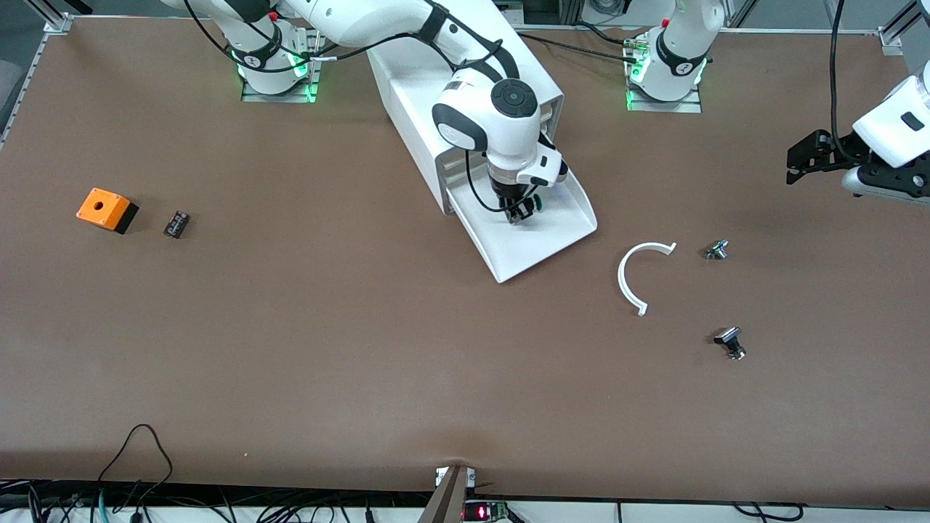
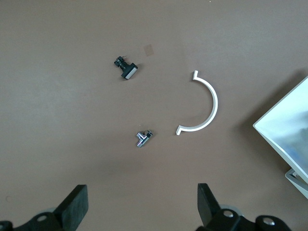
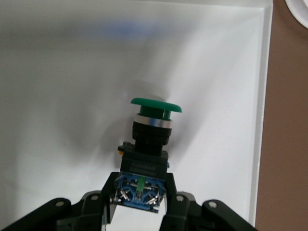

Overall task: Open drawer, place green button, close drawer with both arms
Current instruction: 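Lower the green button into the open drawer with the right gripper, then open the right gripper to release the button in the drawer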

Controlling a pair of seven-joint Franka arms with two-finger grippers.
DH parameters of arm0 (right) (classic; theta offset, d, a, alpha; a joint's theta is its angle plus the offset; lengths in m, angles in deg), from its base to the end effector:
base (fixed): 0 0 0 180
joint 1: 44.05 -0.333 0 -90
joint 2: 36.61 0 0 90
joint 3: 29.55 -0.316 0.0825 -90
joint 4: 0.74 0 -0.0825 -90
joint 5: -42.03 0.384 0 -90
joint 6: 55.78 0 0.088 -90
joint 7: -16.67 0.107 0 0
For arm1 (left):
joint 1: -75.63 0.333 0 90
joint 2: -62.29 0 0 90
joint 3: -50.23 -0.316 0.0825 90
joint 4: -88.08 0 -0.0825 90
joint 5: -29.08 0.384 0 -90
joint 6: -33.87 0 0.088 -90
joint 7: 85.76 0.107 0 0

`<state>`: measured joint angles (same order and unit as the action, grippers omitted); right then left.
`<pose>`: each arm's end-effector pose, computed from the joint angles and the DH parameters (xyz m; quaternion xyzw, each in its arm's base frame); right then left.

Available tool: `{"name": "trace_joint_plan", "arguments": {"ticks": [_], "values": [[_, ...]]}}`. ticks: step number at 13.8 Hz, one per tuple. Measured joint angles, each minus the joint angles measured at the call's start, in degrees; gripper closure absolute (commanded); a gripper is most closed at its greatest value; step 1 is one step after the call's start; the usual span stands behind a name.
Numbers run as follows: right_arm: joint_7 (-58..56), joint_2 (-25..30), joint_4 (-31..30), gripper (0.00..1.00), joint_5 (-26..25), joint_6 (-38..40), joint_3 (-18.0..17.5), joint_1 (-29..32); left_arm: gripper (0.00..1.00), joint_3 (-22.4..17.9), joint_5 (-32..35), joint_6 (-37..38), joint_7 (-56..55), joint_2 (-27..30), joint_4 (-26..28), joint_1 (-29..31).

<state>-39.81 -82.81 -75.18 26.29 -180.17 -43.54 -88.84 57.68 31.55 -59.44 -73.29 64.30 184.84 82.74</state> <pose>0.4378 0.6139 0.2780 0.5070 0.8602 0.0456 0.0296 0.5463 0.0000 0.5929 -0.9932 0.1130 0.0152 0.0223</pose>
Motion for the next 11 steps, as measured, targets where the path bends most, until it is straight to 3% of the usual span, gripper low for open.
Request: {"name": "trace_joint_plan", "arguments": {"ticks": [8,11], "values": [[3.12,0.43,1.35,0.00,-0.02,-0.68,0.72,-0.47,0.00,0.00,0.00,0.23,0.00,-0.03,0.00,0.00],[7.82,3.62,2.50,0.00,-0.01,-0.67,1.25,0.09,0.00,0.00,0.00,0.26,0.00,-0.04,-0.01,0.00]]}}
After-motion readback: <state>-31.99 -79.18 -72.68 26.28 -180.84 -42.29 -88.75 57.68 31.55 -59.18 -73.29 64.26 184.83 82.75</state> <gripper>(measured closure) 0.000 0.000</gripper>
